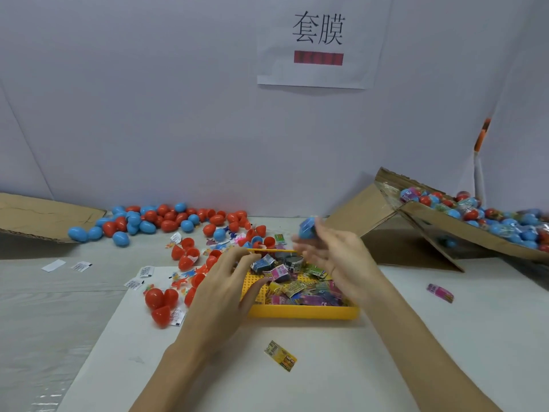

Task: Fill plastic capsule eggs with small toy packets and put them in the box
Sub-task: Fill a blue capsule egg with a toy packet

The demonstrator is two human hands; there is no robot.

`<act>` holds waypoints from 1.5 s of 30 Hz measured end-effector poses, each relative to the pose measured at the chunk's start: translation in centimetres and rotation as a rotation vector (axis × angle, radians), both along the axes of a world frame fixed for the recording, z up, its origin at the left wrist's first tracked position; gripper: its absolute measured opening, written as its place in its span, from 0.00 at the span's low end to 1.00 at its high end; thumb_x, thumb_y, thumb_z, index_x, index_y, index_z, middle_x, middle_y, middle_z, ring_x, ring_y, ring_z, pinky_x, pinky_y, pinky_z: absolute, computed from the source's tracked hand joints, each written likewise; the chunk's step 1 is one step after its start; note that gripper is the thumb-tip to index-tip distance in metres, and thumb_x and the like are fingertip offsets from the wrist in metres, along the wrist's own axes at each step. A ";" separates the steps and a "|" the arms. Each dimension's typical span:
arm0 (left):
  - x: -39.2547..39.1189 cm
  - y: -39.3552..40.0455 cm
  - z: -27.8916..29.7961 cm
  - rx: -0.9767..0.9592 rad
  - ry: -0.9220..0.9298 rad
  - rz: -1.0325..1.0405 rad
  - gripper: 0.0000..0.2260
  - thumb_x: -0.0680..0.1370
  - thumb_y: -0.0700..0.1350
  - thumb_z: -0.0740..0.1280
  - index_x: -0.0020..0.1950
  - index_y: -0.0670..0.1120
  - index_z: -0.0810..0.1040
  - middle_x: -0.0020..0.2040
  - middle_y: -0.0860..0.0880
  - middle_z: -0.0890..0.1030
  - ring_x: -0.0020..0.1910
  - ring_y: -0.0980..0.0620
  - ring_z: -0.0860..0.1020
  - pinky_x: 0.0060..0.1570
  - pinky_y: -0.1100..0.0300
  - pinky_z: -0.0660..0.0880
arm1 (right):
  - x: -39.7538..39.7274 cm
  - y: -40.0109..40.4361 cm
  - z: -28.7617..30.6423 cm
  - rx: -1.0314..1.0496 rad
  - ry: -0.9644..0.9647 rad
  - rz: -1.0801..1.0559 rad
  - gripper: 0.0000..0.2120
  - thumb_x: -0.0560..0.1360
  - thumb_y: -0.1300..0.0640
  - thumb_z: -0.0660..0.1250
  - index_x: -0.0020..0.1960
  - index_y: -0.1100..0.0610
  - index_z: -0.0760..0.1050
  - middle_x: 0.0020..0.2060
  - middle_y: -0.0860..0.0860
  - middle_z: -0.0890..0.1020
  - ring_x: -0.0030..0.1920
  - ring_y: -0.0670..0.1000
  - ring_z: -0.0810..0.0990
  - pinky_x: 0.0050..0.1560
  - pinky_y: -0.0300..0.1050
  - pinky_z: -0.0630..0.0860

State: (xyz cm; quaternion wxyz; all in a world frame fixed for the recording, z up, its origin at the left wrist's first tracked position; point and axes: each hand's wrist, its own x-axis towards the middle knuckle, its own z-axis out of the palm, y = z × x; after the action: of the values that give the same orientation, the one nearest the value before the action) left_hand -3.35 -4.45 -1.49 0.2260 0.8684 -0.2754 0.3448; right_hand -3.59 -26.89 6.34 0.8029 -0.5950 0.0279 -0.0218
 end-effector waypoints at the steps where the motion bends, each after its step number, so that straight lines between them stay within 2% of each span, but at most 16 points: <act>1: 0.1 0.0 -0.2 0.018 0.007 -0.001 0.17 0.80 0.54 0.67 0.63 0.45 0.80 0.61 0.48 0.77 0.59 0.49 0.78 0.51 0.59 0.79 | 0.8 -2.4 1.9 0.188 -0.015 -0.056 0.19 0.83 0.50 0.63 0.62 0.66 0.78 0.54 0.61 0.86 0.49 0.54 0.88 0.42 0.38 0.83; 3: 0.3 0.0 -0.5 0.040 0.038 -0.006 0.13 0.79 0.51 0.69 0.58 0.45 0.82 0.59 0.48 0.78 0.56 0.48 0.80 0.47 0.59 0.80 | 1.9 -7.3 5.5 0.538 -0.094 -0.233 0.21 0.83 0.48 0.63 0.64 0.66 0.75 0.61 0.62 0.83 0.51 0.54 0.88 0.43 0.39 0.83; 5: 0.3 -0.1 -0.7 0.039 0.086 -0.006 0.10 0.79 0.50 0.69 0.56 0.46 0.83 0.59 0.49 0.78 0.55 0.49 0.80 0.46 0.59 0.80 | 2.2 -10.5 7.3 0.651 -0.132 -0.332 0.21 0.82 0.44 0.64 0.59 0.63 0.74 0.62 0.63 0.82 0.53 0.54 0.88 0.48 0.40 0.84; 10: 0.8 0.2 -1.1 0.032 0.147 -0.006 0.09 0.80 0.50 0.70 0.57 0.48 0.83 0.59 0.51 0.77 0.56 0.52 0.78 0.50 0.58 0.79 | 1.7 -8.0 3.3 0.295 -0.012 -0.157 0.13 0.83 0.54 0.64 0.57 0.64 0.79 0.47 0.57 0.86 0.45 0.50 0.87 0.40 0.38 0.82; 16: 0.5 0.4 -1.0 -0.006 0.236 0.034 0.16 0.82 0.56 0.65 0.65 0.49 0.79 0.63 0.53 0.73 0.63 0.55 0.72 0.60 0.62 0.73 | 1.3 0.5 -2.8 0.108 0.082 0.094 0.14 0.84 0.56 0.63 0.57 0.67 0.81 0.45 0.59 0.87 0.43 0.51 0.87 0.40 0.40 0.83; 21: 0.4 0.2 -1.0 -0.018 0.452 0.089 0.24 0.84 0.59 0.58 0.79 0.52 0.63 0.77 0.53 0.61 0.75 0.57 0.60 0.74 0.59 0.64 | 1.9 3.1 -5.1 0.078 0.119 0.164 0.14 0.83 0.56 0.65 0.55 0.66 0.84 0.46 0.60 0.86 0.42 0.52 0.86 0.38 0.40 0.83; 25: 0.5 0.1 -1.0 0.186 0.534 0.180 0.26 0.85 0.59 0.51 0.82 0.56 0.50 0.82 0.53 0.51 0.81 0.53 0.50 0.81 0.50 0.50 | 2.5 2.8 -5.6 0.088 0.113 0.149 0.14 0.83 0.57 0.66 0.51 0.64 0.86 0.44 0.61 0.86 0.40 0.53 0.86 0.36 0.40 0.82; 27: 1.0 0.3 -0.3 0.181 0.583 0.143 0.27 0.84 0.62 0.53 0.82 0.57 0.53 0.81 0.55 0.53 0.80 0.53 0.51 0.80 0.49 0.49 | 2.6 2.8 -5.8 0.073 0.102 0.157 0.14 0.83 0.57 0.65 0.51 0.64 0.86 0.44 0.60 0.86 0.40 0.53 0.86 0.36 0.40 0.83; 29: 2.1 1.1 0.9 0.021 0.615 0.072 0.24 0.83 0.61 0.60 0.77 0.57 0.64 0.75 0.55 0.63 0.73 0.56 0.62 0.75 0.52 0.60 | 2.6 2.7 -5.9 0.047 0.095 0.171 0.14 0.84 0.57 0.65 0.53 0.64 0.85 0.44 0.60 0.86 0.41 0.52 0.86 0.37 0.40 0.83; 31: 3.9 2.7 2.3 -0.206 0.555 0.052 0.13 0.83 0.55 0.64 0.67 0.54 0.76 0.62 0.57 0.75 0.58 0.63 0.74 0.59 0.63 0.74 | 2.6 2.6 -6.0 0.026 0.099 0.171 0.14 0.84 0.56 0.65 0.54 0.64 0.85 0.45 0.60 0.87 0.40 0.52 0.86 0.37 0.40 0.83; 33: 6.6 5.2 3.2 -0.315 0.413 0.158 0.06 0.83 0.49 0.65 0.58 0.51 0.80 0.52 0.56 0.79 0.49 0.63 0.77 0.47 0.67 0.76 | 2.7 2.6 -6.1 0.029 0.091 0.173 0.14 0.84 0.56 0.65 0.53 0.64 0.85 0.44 0.59 0.87 0.40 0.51 0.85 0.36 0.40 0.82; 36: 10.7 10.5 3.4 -0.206 0.352 0.483 0.08 0.83 0.45 0.65 0.58 0.45 0.80 0.56 0.48 0.77 0.55 0.52 0.76 0.58 0.54 0.76 | 2.8 2.6 -6.1 0.015 0.082 0.182 0.13 0.84 0.57 0.65 0.53 0.63 0.86 0.45 0.59 0.87 0.39 0.51 0.85 0.36 0.39 0.82; 38: 12.6 14.2 2.6 -0.004 0.443 0.722 0.14 0.83 0.47 0.63 0.66 0.43 0.76 0.66 0.41 0.73 0.65 0.41 0.71 0.66 0.48 0.70 | 2.8 2.6 -6.1 0.000 0.085 0.184 0.13 0.84 0.56 0.65 0.53 0.62 0.86 0.45 0.59 0.87 0.39 0.51 0.85 0.35 0.40 0.82; 40: 13.2 17.1 1.5 0.156 0.602 0.826 0.19 0.84 0.49 0.60 0.74 0.46 0.71 0.74 0.39 0.67 0.71 0.37 0.67 0.70 0.45 0.66 | 2.7 2.6 -6.1 -0.002 0.084 0.188 0.13 0.83 0.56 0.65 0.51 0.60 0.87 0.45 0.59 0.87 0.40 0.51 0.85 0.36 0.40 0.82; 42: 13.3 18.7 0.4 0.164 0.672 0.817 0.19 0.85 0.51 0.58 0.74 0.47 0.71 0.74 0.39 0.67 0.69 0.38 0.70 0.69 0.45 0.68 | 2.8 2.6 -6.2 0.004 0.077 0.189 0.13 0.83 0.56 0.65 0.50 0.59 0.88 0.45 0.59 0.87 0.40 0.51 0.85 0.37 0.41 0.82; 45: 13.0 19.1 -0.8 0.070 0.531 0.755 0.11 0.84 0.47 0.62 0.62 0.44 0.78 0.63 0.41 0.73 0.58 0.42 0.75 0.60 0.47 0.75 | 3.0 2.5 -6.3 0.000 0.081 0.191 0.13 0.83 0.56 0.66 0.50 0.60 0.88 0.45 0.59 0.87 0.40 0.52 0.85 0.39 0.42 0.82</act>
State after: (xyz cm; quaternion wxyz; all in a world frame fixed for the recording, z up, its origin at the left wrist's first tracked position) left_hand 9.69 14.69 -2.27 0.1177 0.9733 0.1161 0.1590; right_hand -0.59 -24.35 0.03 0.7997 -0.5951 0.0034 0.0789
